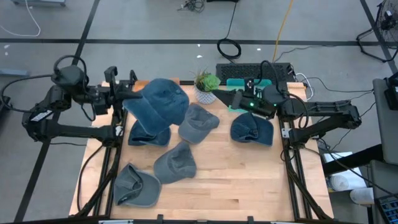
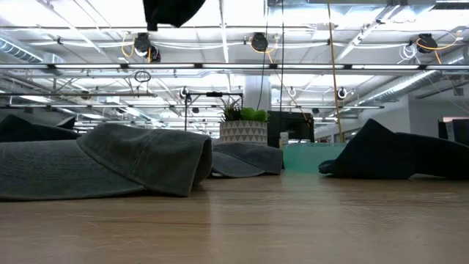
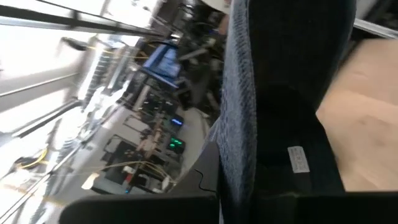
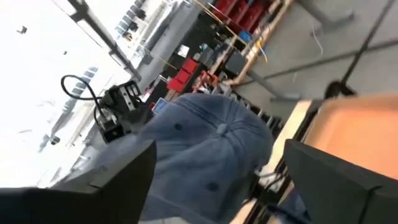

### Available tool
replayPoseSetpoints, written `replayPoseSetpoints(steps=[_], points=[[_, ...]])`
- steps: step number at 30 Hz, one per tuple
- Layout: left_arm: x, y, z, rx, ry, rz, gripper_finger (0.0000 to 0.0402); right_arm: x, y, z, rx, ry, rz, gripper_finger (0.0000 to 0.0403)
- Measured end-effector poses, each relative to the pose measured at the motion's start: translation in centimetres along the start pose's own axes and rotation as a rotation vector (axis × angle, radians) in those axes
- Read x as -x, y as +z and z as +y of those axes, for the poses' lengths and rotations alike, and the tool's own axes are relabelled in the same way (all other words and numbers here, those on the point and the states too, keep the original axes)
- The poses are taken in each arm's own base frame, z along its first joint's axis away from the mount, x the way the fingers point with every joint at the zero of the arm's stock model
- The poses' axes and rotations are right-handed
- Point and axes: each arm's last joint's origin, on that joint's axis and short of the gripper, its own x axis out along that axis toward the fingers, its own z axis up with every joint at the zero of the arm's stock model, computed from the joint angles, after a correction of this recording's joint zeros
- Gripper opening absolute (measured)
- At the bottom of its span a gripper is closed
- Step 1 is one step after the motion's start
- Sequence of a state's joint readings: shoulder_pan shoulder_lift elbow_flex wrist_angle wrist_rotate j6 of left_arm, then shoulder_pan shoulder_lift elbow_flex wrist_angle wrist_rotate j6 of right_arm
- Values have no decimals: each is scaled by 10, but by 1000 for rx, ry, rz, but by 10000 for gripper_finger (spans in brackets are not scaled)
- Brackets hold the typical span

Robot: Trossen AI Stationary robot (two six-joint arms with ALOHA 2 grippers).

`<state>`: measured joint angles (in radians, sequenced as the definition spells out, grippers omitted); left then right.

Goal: Pick & Place hat
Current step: Put the bottom blue cap into the light blue bin

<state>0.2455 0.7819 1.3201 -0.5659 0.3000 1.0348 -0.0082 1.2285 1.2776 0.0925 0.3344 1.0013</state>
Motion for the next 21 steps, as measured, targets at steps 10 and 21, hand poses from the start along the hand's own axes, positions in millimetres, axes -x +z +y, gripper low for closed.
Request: replayPoseSetpoints(steps=[10,21], points=[[4,1,-8,-60,-105,-65,7,-3,-25,-39,-392,-104,59,348],[-9,1,-13,-87,-186,-124,7,-1,-46,-72,-613,-29,77,345]])
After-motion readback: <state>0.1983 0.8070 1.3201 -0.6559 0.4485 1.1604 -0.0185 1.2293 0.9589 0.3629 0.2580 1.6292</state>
